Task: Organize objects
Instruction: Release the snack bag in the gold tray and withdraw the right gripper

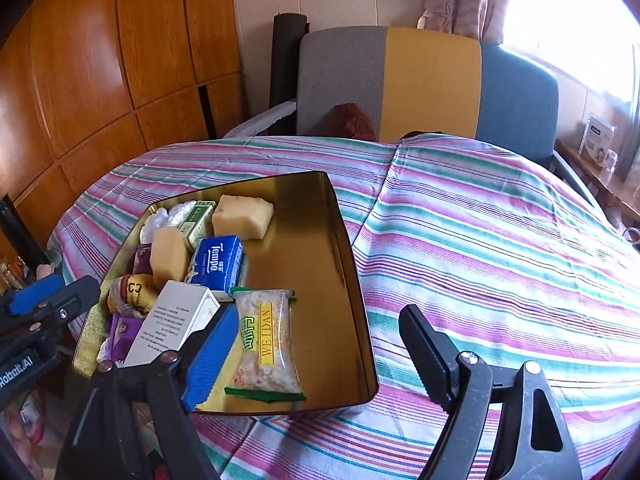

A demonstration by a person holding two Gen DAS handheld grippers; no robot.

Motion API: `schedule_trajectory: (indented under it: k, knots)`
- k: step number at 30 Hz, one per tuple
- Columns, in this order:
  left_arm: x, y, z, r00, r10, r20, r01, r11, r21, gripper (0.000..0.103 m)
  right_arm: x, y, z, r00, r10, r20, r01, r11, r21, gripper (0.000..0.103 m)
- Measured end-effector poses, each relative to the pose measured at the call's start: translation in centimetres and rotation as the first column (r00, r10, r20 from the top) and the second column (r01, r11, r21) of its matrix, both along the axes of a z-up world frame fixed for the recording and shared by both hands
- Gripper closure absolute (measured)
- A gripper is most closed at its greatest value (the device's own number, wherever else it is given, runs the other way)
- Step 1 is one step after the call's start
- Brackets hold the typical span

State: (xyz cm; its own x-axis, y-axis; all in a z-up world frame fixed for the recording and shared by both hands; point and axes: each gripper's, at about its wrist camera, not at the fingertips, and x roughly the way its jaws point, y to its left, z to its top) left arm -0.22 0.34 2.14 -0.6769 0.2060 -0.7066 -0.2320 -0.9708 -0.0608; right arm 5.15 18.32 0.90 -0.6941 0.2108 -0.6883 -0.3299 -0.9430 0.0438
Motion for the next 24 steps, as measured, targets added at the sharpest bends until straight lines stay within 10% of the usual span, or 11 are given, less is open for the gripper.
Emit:
schedule_trajectory:
  k: [24]
  knots:
    - [-0.4,-0.6,-0.8,1.000,0.012,0.010,-0.012,1.000,0.022,0.061,-1.2,-2.0,0.5,1.000,0.022,0.011,-0.023,0.997,0.075,0.019]
